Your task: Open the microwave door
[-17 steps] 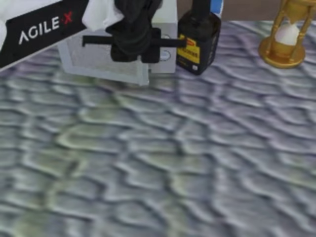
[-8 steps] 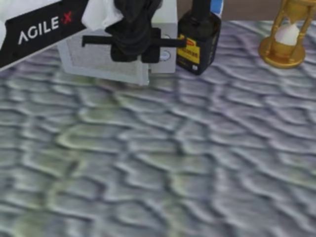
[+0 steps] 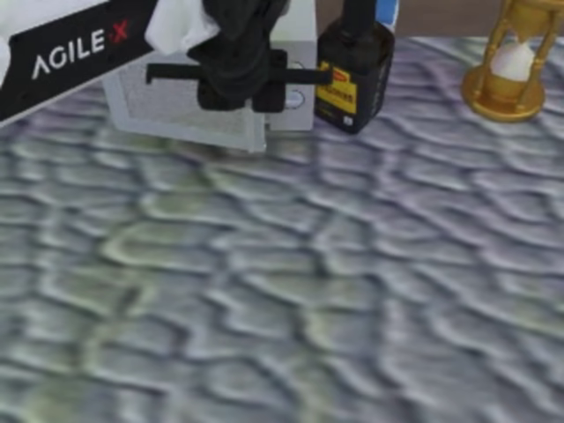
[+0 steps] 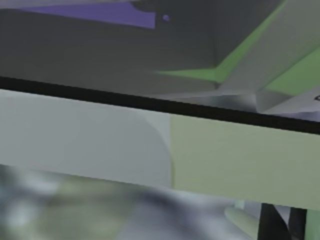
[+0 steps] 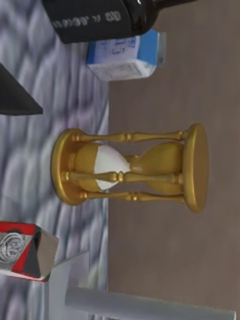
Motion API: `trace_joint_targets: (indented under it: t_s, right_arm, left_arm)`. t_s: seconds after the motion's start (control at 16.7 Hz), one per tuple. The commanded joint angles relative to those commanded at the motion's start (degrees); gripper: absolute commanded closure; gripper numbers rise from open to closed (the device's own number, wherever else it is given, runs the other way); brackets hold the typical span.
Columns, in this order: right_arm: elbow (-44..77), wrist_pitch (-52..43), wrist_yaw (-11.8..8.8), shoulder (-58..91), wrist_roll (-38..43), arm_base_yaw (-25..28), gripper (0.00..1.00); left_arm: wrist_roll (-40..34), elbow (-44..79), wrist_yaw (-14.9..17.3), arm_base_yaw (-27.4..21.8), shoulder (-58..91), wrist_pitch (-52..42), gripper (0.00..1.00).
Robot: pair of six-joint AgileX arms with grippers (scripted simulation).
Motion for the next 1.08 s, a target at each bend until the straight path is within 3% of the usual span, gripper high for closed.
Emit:
trace_joint_targets:
  t_s: [0.72, 1.08]
  right_arm:
    - [0.0, 0.0, 0.0, 0.0, 0.0, 0.0, 0.0]
    - [0.0, 0.0, 0.0, 0.0, 0.0, 0.0, 0.0]
  left_arm:
    - [6.22, -7.93, 3.23, 0.89, -5.33, 3.79, 1.0]
    - [6.25, -7.95, 3.25, 0.9, -5.38, 3.83, 1.0]
